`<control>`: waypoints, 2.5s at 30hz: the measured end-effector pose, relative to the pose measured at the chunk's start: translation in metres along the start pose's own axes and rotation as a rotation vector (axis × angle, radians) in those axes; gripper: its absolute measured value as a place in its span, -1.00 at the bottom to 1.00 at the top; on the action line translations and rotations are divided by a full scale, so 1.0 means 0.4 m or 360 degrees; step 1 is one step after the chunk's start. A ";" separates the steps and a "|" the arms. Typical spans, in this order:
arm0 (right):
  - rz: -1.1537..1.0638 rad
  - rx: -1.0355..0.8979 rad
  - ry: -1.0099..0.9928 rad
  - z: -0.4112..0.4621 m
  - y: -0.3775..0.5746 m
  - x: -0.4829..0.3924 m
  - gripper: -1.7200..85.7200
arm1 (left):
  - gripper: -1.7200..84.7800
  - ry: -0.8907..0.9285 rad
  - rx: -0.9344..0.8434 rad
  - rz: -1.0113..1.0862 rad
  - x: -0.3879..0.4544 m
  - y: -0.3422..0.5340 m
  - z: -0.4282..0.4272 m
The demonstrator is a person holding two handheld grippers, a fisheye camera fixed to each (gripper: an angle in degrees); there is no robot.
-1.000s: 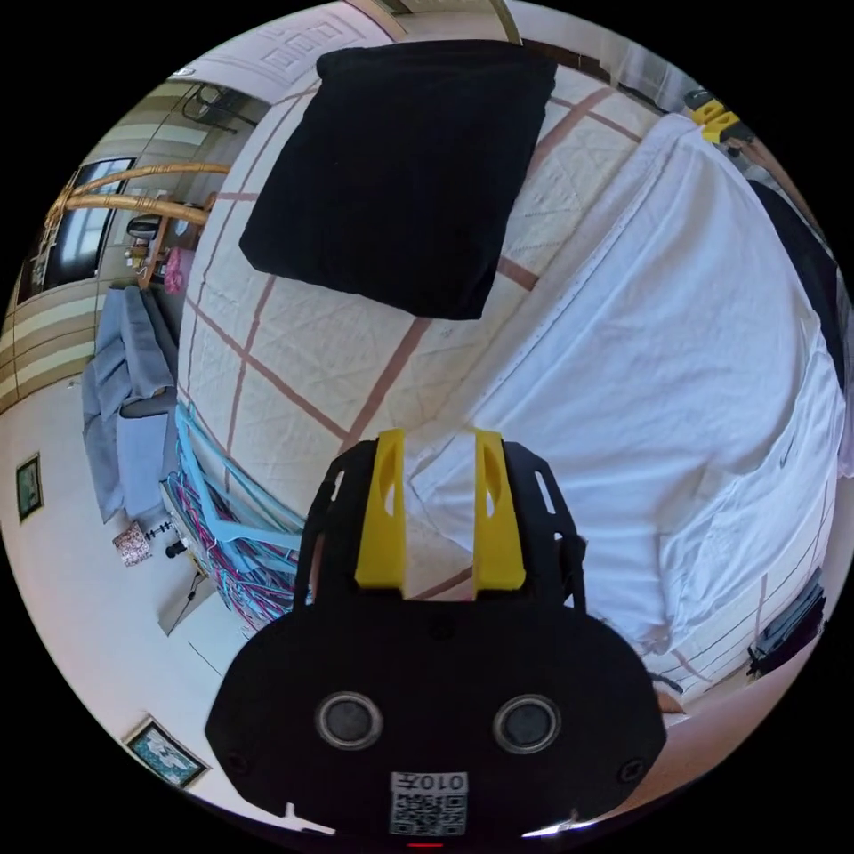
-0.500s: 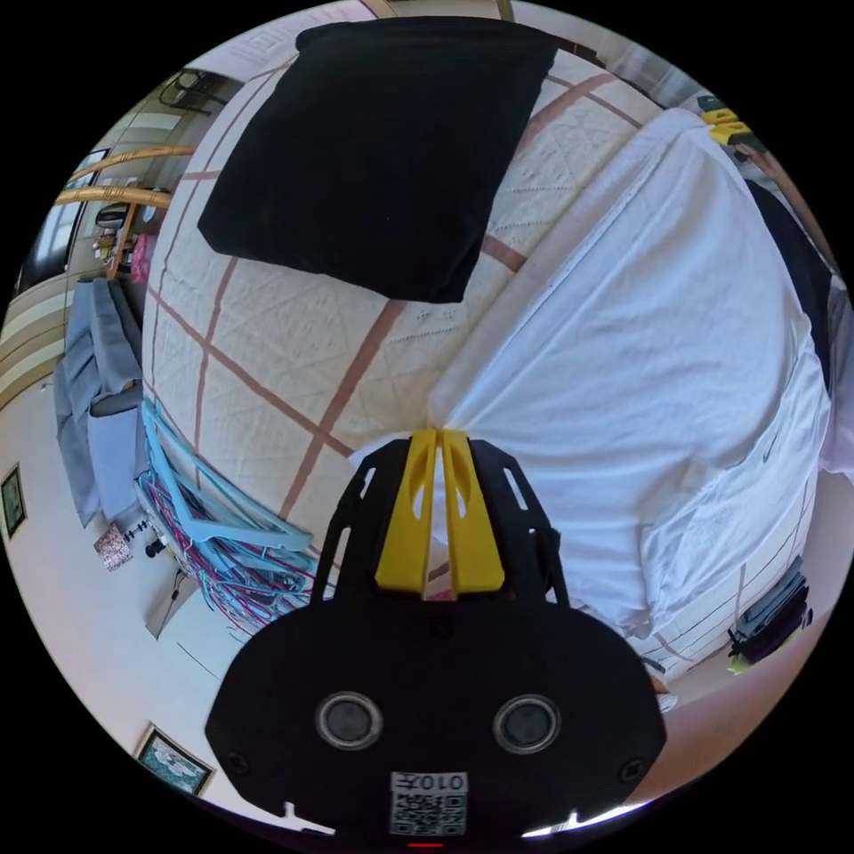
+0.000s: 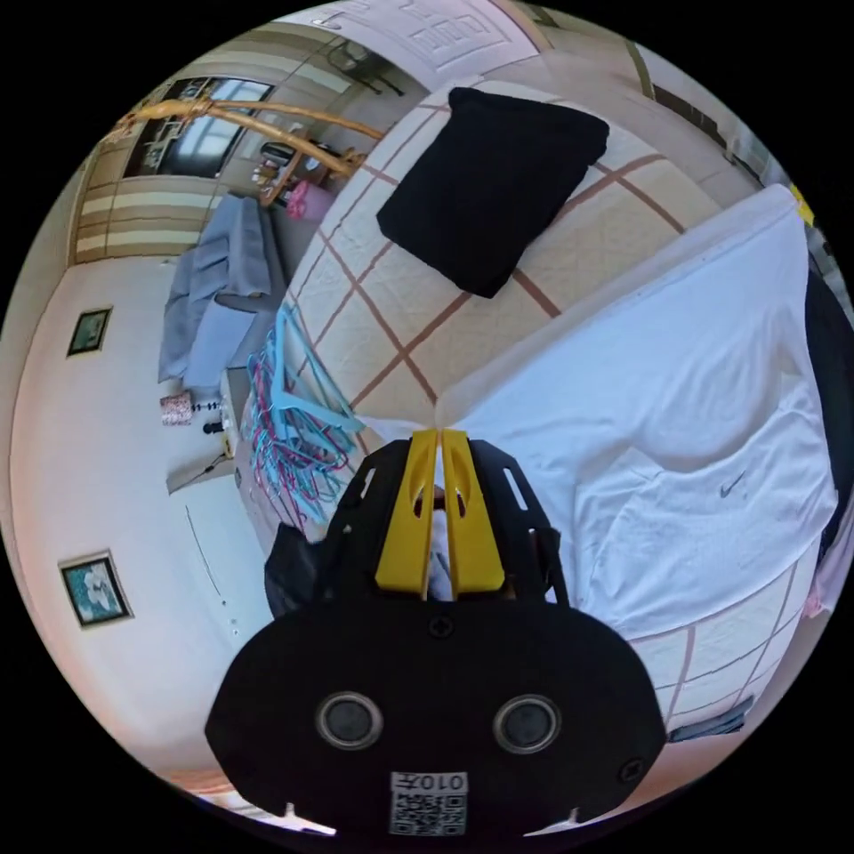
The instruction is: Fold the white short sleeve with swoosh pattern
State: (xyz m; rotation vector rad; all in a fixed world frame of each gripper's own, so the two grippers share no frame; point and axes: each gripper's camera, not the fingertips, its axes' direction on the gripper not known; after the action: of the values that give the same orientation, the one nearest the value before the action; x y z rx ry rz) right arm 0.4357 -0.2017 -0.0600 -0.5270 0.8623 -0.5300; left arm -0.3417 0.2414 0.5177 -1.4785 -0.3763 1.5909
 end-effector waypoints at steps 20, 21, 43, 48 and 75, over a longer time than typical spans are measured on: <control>-0.0900 -0.0413 0.0156 0.147 0.171 -0.798 -0.88 | -0.96 0.0217 0.0049 -0.0752 0.291 0.739 0.025; -0.0918 -0.0410 0.0191 0.148 0.172 -0.812 -0.89 | -0.95 0.0220 0.0076 -0.0807 0.293 0.753 0.026; -0.0627 -0.0359 -0.0162 0.138 0.037 -0.681 -0.85 | -0.83 0.0354 0.0534 -0.0838 0.212 0.888 -0.275; -0.0339 -0.0441 -0.0363 0.229 -0.043 -0.584 -0.82 | -0.83 0.0645 0.0577 -0.0727 0.184 0.817 -0.243; -0.0311 -0.0453 -0.0427 0.239 -0.035 -0.582 -0.84 | -0.84 0.0624 0.0760 -0.1185 -0.034 1.071 -0.329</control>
State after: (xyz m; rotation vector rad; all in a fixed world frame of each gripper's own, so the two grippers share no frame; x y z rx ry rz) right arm 0.3844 -0.0462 0.1314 -0.9279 0.6344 -0.5026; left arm -0.3950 -0.0480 0.1796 -1.0587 -0.2493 0.7101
